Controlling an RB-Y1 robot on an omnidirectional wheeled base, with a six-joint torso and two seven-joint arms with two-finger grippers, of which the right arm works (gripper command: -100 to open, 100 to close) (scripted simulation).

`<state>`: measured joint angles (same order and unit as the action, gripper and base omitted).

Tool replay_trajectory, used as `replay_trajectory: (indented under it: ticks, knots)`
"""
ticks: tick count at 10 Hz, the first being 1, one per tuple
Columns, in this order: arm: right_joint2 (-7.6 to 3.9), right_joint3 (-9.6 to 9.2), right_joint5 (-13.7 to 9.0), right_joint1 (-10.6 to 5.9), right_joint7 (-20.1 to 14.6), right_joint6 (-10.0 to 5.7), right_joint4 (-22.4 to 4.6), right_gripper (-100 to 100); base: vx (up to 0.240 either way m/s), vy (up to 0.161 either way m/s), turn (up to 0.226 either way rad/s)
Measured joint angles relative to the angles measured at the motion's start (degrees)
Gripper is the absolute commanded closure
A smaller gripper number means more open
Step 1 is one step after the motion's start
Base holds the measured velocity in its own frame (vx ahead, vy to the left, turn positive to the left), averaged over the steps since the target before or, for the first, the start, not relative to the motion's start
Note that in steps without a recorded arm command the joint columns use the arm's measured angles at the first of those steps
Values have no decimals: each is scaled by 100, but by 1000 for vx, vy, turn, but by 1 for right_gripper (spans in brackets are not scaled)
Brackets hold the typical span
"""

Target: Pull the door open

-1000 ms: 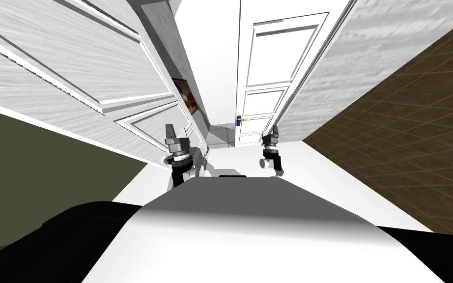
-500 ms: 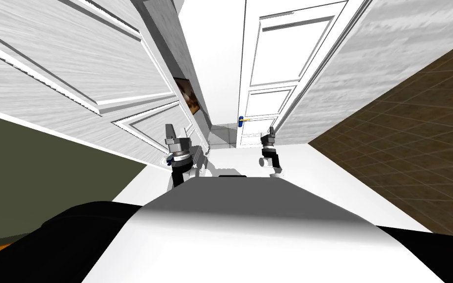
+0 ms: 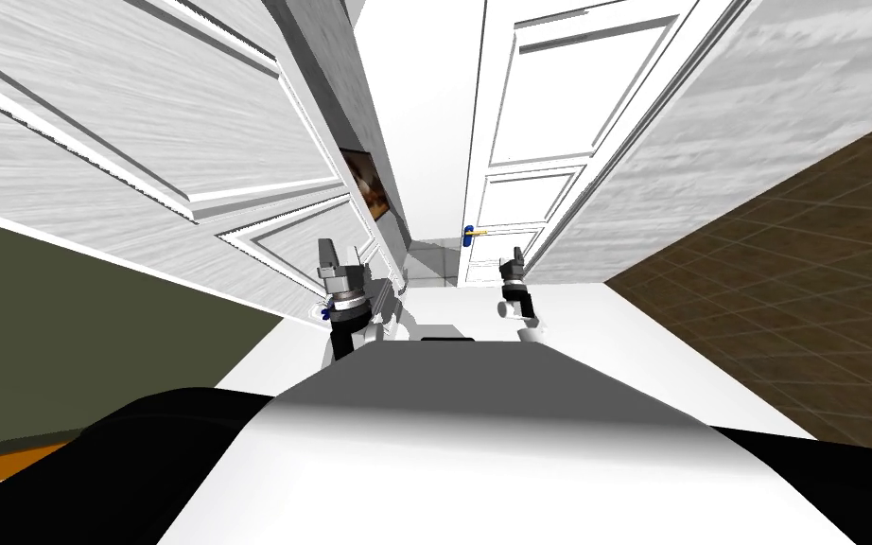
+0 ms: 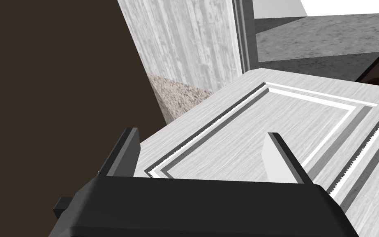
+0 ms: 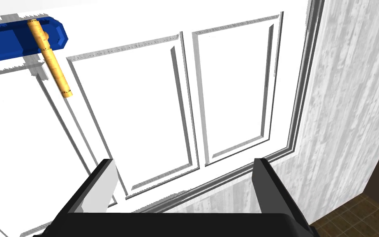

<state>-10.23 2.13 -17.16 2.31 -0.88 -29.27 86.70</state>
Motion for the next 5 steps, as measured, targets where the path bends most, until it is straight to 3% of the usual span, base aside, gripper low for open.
replay_trajectory:
  ticks: [5]
  knots:
    - [-152, -30, -236, -406, 183, 81, -793, -100, 83, -22, 80]
